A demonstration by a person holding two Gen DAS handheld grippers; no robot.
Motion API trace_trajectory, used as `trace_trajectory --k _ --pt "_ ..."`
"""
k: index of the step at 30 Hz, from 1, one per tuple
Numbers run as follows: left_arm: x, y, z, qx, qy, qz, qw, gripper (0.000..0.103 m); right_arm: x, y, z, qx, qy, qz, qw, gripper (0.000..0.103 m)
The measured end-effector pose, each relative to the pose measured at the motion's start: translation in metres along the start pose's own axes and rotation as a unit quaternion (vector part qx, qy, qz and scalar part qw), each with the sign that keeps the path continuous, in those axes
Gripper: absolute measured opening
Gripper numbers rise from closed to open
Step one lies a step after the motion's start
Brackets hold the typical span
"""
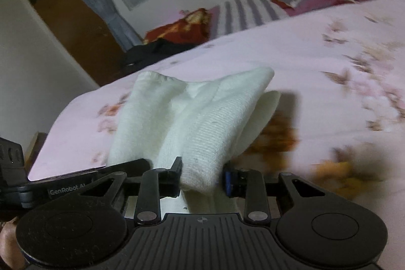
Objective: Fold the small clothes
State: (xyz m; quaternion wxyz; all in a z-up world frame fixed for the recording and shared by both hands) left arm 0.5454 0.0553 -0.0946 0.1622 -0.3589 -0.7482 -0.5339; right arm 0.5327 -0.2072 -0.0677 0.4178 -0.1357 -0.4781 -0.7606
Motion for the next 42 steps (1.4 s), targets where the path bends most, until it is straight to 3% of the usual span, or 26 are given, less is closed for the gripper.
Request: trace_trajectory --k 6,10,13,15,17,20,22,25,26,29,31,33,35,38,39,42 --pt "0.068 0.004 0.089 0.009 0.044 -0.002 0.999 0.032 -0.053 -0.026 0.097 0.013 0.039 0.018 0.999 0.031" --pt "0.092 0.001 0.135 0.022 0.056 0.005 0.9982 0.032 -0.092 -0.05 0.147 0.01 0.058 0.034 0.998 0.03" --pt "0.083 -0.01 0.167 0.037 0.045 0.031 0.9978 0.041 -0.119 -0.065 0.158 0.012 0.04 0.048 0.998 0.03" --pt "0.077 -0.023 0.188 0.056 0.052 0.032 0.9965 0.063 -0.143 -0.076 0.141 -0.013 -0.005 0.072 0.997 0.031" --pt "0.079 -0.031 0.2 0.082 0.036 0.019 0.9958 0.063 -0.147 -0.081 0.121 -0.064 0.014 0.067 0.996 0.031" --pt "0.083 -0.027 0.197 0.075 0.032 0.019 0.9965 0.059 -0.142 -0.078 0.123 -0.046 0.006 0.063 0.997 0.031" --pt "0.098 -0.018 0.195 0.061 0.041 -0.002 0.9973 0.055 -0.138 -0.074 0.125 -0.041 0.006 0.065 0.997 0.031" --pt "0.116 0.0 0.188 0.029 0.032 -0.054 0.9976 0.052 -0.113 -0.051 0.132 -0.009 -0.016 -0.003 1.0 0.03" --pt "0.112 0.006 0.184 0.016 0.023 -0.057 0.998 0.044 -0.109 -0.047 0.134 -0.007 -0.007 -0.007 1.0 0.03" --pt "0.082 0.021 0.169 -0.028 0.008 -0.038 0.9988 0.032 -0.128 -0.035 0.161 0.056 -0.005 0.005 0.998 0.03" --pt "0.055 0.022 0.166 -0.034 0.002 0.001 0.9994 0.027 -0.149 -0.039 0.172 0.096 -0.018 0.033 0.995 0.03" --pt "0.038 0.013 0.164 -0.037 0.002 0.028 0.9989 0.023 -0.174 -0.05 0.165 0.116 -0.061 0.071 0.989 0.028" --pt "0.033 0.011 0.162 -0.037 -0.008 0.037 0.9986 0.023 -0.182 -0.055 0.152 0.105 -0.068 0.072 0.99 0.029" --pt "0.048 0.009 0.155 -0.052 -0.004 0.025 0.9983 0.023 -0.18 -0.052 0.158 0.13 -0.088 0.074 0.985 0.028" --pt "0.061 0.006 0.151 -0.058 -0.014 0.016 0.9981 0.028 -0.173 -0.051 0.163 0.139 -0.096 0.067 0.983 0.017" --pt "0.096 -0.016 0.145 -0.058 -0.023 0.001 0.9981 0.028 -0.137 -0.059 0.175 0.15 -0.071 0.037 0.986 0.016"
Point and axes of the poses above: each gripper's, at about its wrist camera, not at the fingertips, and x roughly against the way its jaws point, z to its left, y to its top, the point moved 1 cm from there along -x, roughly the way its jaws point, and after that the axes turned 5 degrees about -z, right-handed, at the moved point
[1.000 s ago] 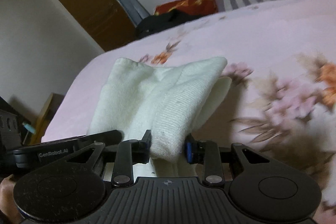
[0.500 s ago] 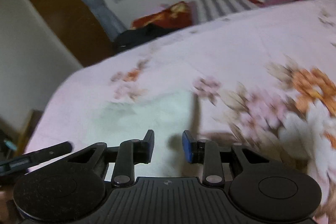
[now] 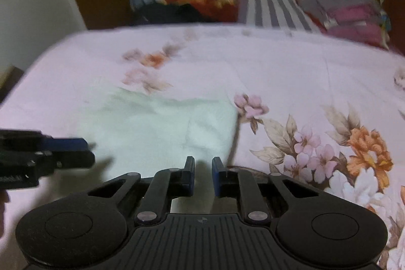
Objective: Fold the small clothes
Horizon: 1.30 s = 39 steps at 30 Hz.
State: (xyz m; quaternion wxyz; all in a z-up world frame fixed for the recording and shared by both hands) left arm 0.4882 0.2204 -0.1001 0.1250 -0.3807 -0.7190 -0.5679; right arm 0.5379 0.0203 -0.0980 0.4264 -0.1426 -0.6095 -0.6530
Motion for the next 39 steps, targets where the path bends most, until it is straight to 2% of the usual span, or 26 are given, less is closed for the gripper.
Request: trace_trajectory --k 3,5,8,9,11,13,16,21,26,28,29,30,31,33,39 --pt "0.021 -0.026 -0.018 0.003 -0.004 -0.009 0.9999 0.028 0.019 -0.024 0.017 0.017 0.033 0.006 0.999 0.016" --pt "0.026 -0.044 -0.025 0.009 0.003 -0.007 0.9999 0.028 0.017 -0.039 0.029 0.028 0.038 0.02 0.999 0.016" --pt "0.012 -0.068 -0.026 0.021 0.016 0.024 0.9994 0.025 -0.002 -0.064 0.03 0.045 -0.011 0.053 0.998 0.016" --pt "0.011 -0.071 -0.026 0.03 0.016 0.021 0.9992 0.025 -0.004 -0.068 0.027 0.038 -0.02 0.056 0.998 0.016" --pt "0.023 -0.073 -0.035 0.018 0.022 0.009 0.9995 0.025 0.006 -0.067 0.025 0.024 -0.026 0.042 0.998 0.016" --pt "0.036 -0.079 -0.041 0.01 0.038 -0.003 0.9992 0.025 0.026 -0.066 0.023 -0.007 -0.005 0.014 1.0 0.016" --pt "0.058 -0.091 -0.045 0.025 0.062 -0.013 0.9977 0.025 0.054 -0.071 0.024 -0.026 -0.003 -0.013 1.0 0.016" --pt "0.089 -0.116 -0.072 0.034 0.092 -0.018 0.995 0.025 0.111 -0.105 0.025 -0.045 0.004 -0.038 0.998 0.016" --pt "0.11 -0.132 -0.121 0.03 0.108 -0.035 0.9931 0.025 0.164 -0.141 0.029 -0.052 0.005 -0.053 0.997 0.016" --pt "0.119 -0.138 -0.148 0.005 0.123 -0.04 0.9916 0.039 0.185 -0.151 0.033 -0.041 -0.003 -0.063 0.997 0.017" --pt "0.125 -0.142 -0.159 -0.004 0.136 -0.049 0.9895 0.062 0.196 -0.155 0.036 -0.037 -0.005 -0.071 0.997 0.021" --pt "0.133 -0.145 -0.17 -0.011 0.149 -0.063 0.9868 0.097 0.209 -0.16 0.038 -0.031 -0.01 -0.082 0.996 0.058" --pt "0.142 -0.15 -0.184 -0.021 0.165 -0.081 0.9828 0.102 0.222 -0.166 0.04 -0.028 -0.024 -0.097 0.995 0.103" --pt "0.155 -0.157 -0.203 -0.034 0.181 -0.094 0.9784 0.102 0.251 -0.178 0.041 -0.022 -0.042 -0.146 0.988 0.103" --pt "0.198 -0.178 -0.246 -0.03 0.193 -0.108 0.9748 0.103 0.321 -0.206 0.047 -0.024 -0.045 -0.158 0.986 0.103"
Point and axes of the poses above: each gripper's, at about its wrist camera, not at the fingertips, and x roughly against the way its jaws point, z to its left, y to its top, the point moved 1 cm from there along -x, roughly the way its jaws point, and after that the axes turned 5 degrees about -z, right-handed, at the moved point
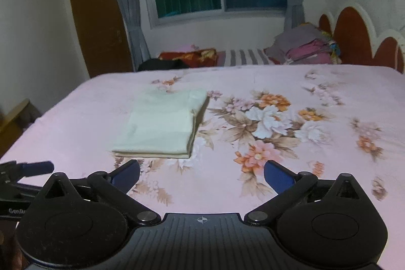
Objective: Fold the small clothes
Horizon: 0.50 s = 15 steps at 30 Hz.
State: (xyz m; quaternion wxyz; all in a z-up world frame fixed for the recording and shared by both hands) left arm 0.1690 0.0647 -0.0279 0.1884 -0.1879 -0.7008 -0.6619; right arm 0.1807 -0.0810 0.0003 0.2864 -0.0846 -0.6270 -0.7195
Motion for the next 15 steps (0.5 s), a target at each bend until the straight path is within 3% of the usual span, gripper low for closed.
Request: trace_trajectory --k 7,15 --pt "0.057 -0.004 -0.01 0.008 0.004 -0.031 0.9995 0.103 0.056 -0.005 0.013 0.012 -0.006 -0.016 1.0 0.103" --pt "0.098 -0.007 -0.013 0.012 0.013 -0.053 0.9985 0.103 0.086 -0.012 0.026 0.021 0.0 -0.027 0.999 0.103"
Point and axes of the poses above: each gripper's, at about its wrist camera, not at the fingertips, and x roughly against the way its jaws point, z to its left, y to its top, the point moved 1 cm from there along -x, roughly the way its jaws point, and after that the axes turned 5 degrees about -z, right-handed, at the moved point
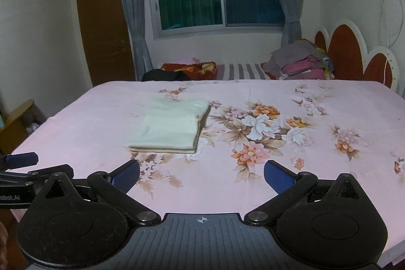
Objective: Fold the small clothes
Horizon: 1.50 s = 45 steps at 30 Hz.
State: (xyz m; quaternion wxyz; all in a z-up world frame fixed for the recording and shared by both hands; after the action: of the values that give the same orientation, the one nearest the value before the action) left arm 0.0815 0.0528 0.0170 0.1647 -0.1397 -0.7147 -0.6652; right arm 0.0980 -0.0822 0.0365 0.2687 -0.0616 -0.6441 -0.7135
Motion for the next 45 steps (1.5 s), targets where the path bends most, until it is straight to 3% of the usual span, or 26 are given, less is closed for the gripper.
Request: trace_trajectory --k 18,45 --pt "0.015 0.007 -0.004 -0.012 -0.006 -0.023 0.9997 0.103 0.026 0.006 0.005 -0.002 -0.008 -0.015 1.0 0.103" --pt "0.014 0.011 0.005 -0.016 -0.008 -0.028 0.9995 0.102 0.023 0.01 0.007 0.008 -0.005 -0.018 1.0 0.103"
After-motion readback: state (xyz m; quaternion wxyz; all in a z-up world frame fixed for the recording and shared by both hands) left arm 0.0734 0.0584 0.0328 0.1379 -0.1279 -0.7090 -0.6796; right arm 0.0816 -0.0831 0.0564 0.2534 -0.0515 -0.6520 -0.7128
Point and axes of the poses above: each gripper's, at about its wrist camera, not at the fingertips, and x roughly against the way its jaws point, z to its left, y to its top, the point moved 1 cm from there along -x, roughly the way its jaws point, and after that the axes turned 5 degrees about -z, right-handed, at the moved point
